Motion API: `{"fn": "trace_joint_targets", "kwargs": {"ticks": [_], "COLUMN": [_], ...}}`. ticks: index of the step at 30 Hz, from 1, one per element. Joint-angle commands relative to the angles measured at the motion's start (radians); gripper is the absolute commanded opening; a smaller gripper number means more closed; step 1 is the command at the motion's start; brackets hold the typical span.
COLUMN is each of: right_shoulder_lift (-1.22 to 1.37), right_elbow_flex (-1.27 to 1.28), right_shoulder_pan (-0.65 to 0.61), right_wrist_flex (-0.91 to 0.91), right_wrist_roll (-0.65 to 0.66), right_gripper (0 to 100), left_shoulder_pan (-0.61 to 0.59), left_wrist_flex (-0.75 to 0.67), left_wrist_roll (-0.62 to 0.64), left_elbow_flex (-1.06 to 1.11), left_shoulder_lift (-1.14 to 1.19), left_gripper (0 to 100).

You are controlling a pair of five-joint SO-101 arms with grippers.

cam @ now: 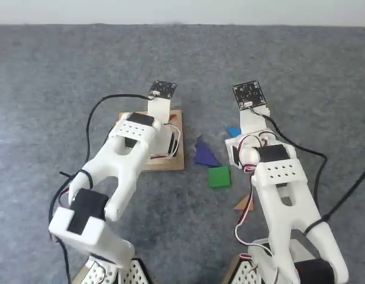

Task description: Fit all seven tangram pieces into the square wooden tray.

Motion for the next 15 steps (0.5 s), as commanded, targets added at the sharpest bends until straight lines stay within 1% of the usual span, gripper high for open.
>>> {"fn": "trace_joint_targets", "kwargs": {"ticks": [1, 4, 8, 15], "right_shoulder_lift": [-0.036, -0.038, -0.039, -0.042], "right_elbow_flex": [-0.005, -0.005, -0.005, -0.005], "right_shoulder_pan": [0.005, 0.005, 0.005, 0.005], "right_wrist_flex": [-0.018, -0.018, -0.018, -0.018], "right_wrist_roll": [0.014, 0.014, 0.014, 0.014], "right_gripper": [0.9, 0.9, 0.9, 0.9], "left_shoulder_pan": [-0.008, -0.012, -0.009, -0.003], "left_wrist_flex": [-0.006, 0.005, -0.005, -0.018], "left_wrist_roll": [0.006, 0.009, 0.011, 0.009], "left_elbow_flex": [-0.073, -0.085, -0.088, -0.088], "left_shoulder_lift": [0.011, 0.025, 0.029, 0.031], "left_gripper": [15, 14, 4, 6]}}
